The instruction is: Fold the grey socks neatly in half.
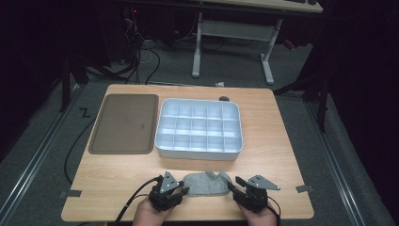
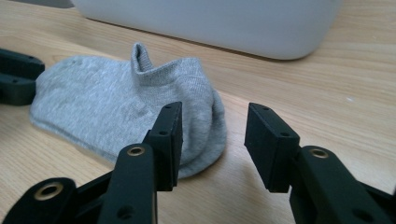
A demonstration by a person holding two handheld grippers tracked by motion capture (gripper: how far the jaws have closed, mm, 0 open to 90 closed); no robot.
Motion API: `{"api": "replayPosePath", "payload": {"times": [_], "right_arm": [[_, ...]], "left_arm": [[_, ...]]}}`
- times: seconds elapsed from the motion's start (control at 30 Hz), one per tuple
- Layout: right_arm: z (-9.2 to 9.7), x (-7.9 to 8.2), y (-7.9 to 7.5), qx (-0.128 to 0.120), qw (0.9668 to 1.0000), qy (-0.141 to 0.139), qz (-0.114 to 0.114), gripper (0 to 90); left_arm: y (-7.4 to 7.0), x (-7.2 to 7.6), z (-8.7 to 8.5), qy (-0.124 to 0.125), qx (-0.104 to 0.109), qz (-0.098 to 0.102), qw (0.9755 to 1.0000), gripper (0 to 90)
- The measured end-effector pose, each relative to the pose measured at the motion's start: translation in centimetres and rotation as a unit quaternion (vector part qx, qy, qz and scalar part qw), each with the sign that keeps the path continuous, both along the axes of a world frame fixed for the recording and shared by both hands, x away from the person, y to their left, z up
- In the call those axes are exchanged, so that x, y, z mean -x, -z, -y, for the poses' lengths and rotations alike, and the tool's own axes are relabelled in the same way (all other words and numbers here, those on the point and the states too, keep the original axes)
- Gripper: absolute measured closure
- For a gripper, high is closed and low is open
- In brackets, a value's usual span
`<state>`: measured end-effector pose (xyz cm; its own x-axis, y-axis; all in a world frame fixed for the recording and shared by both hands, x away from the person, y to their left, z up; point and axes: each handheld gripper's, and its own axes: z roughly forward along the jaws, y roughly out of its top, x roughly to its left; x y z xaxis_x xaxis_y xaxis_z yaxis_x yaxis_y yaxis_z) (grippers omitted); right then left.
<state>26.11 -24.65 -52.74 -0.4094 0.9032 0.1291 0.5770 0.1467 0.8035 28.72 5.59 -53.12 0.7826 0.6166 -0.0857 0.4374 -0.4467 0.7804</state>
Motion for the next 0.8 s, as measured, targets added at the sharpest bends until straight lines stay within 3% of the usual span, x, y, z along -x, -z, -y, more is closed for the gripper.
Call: {"api": "replayPosePath", "payload": {"times": [0.17,0.33,0.57,0.7,0.8], "right_arm": [[0.3,0.0,0.2,0.003,0.9999,0.010,-0.009,58.1],[0.6,-0.1,0.5,-0.003,0.9992,0.021,-0.033,60.4],[0.9,0.5,0.5,-0.007,0.9990,0.027,-0.035,59.5],[1.0,1.0,0.2,-0.011,0.9992,0.032,-0.020,60.5],[1.0,1.1,0.1,-0.010,0.9993,0.031,-0.019,61.2]], "left_arm": [[0.0,0.0,0.7,0.012,0.000,-0.001,0.9999,67.9],[0.1,0.0,0.8,0.013,-0.007,-0.003,0.9999,68.0],[0.1,-0.2,0.6,0.013,0.004,-0.013,0.9998,68.6],[-0.2,-0.1,0.0,0.001,0.037,-0.002,0.9993,72.4],[-0.8,0.0,0.1,-0.012,0.045,0.023,0.9987,72.9]]}}
